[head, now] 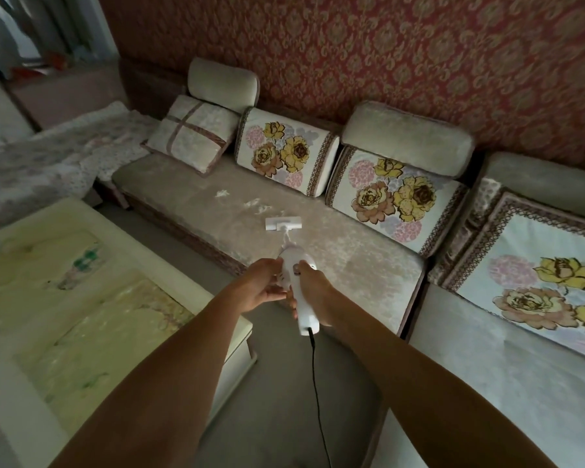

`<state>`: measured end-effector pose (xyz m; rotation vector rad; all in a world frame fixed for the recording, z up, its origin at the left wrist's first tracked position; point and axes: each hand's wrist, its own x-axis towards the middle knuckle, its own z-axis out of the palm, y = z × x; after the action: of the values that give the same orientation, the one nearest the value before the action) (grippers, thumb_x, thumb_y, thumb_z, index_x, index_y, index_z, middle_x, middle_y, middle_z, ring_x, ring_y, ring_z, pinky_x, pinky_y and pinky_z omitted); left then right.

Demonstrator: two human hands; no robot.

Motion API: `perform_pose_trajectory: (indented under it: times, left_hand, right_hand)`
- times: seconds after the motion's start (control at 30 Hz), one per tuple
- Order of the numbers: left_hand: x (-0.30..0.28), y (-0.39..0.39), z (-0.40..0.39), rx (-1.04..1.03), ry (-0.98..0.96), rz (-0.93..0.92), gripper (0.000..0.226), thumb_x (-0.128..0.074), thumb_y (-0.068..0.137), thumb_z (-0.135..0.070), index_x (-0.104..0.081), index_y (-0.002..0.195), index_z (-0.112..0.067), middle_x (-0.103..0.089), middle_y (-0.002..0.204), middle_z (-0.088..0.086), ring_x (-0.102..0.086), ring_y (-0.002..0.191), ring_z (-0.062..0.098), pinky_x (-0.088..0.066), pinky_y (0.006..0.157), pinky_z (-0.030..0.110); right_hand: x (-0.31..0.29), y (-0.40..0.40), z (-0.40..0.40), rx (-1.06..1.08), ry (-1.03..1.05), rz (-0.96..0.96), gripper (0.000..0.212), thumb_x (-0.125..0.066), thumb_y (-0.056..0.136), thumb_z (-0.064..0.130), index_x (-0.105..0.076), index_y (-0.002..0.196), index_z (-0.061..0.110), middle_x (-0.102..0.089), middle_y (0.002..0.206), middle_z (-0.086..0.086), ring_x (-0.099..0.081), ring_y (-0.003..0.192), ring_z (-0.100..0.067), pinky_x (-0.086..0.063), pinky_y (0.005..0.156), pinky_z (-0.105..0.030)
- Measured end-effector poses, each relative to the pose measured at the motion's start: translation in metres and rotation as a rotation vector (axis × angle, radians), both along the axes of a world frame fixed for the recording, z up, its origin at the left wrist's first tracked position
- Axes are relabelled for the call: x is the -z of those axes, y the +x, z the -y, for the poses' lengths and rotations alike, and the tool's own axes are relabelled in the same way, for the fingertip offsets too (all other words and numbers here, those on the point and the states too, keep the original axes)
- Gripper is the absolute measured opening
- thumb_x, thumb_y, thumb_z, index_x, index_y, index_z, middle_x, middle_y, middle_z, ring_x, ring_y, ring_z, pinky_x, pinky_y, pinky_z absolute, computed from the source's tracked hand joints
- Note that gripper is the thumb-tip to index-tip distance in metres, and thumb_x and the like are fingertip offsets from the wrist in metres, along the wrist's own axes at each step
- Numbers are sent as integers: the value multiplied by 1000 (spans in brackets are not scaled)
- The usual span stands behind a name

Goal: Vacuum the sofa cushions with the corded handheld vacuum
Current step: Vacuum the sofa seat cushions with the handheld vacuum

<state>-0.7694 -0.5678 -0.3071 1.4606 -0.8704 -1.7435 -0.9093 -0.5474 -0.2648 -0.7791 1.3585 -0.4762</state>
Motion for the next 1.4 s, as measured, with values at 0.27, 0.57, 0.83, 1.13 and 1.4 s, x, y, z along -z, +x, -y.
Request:
perform_pose_trajectory:
  times: [0.27,0.57,0.83,1.13,1.4]
  left_hand:
    - [10,-15,37,-79,32,11,41,-52,101,-30,-55,127,1,-64,118,25,-65,103,35,-58,85,46]
    - [13,-18,55,-154,25,-45,20,-47,104,-24,-59,107,-8,-62,109,17,-63,100,26,-60,68,35]
    - [25,2,69,-216,40,-50,37,-50,104,-27,-52,131,-1,-62,125,25,-64,111,36,-55,92,51]
    - [37,28,100,-234,42,-58,39,-48,104,-30,-52,132,-4,-60,129,25,-65,105,33,-58,86,45]
    - [41,78,147,-237,53,-54,36,-50,103,-28,-53,130,-4,-62,126,24,-64,114,38,-59,86,45]
  right_hand:
    - [3,-18,38,-63,-22,-21,47,-28,106,42,-51,105,1,-48,51,-9,-46,30,-18,-41,39,-18]
    - [5,-26,66,-150,-36,-17,52,-32,104,43,-53,116,-4,-50,56,-10,-48,35,-20,-43,41,-21]
    - [16,-2,86,-197,4,-43,53,-29,103,49,-51,109,1,-51,52,-10,-49,34,-20,-44,42,-22]
    - [21,29,116,-198,-10,-82,56,-27,104,51,-52,105,1,-52,53,-10,-50,35,-20,-44,41,-22]
    - [24,76,157,-185,-43,-90,54,-25,105,48,-50,105,0,-50,56,-12,-48,35,-20,-43,41,-20]
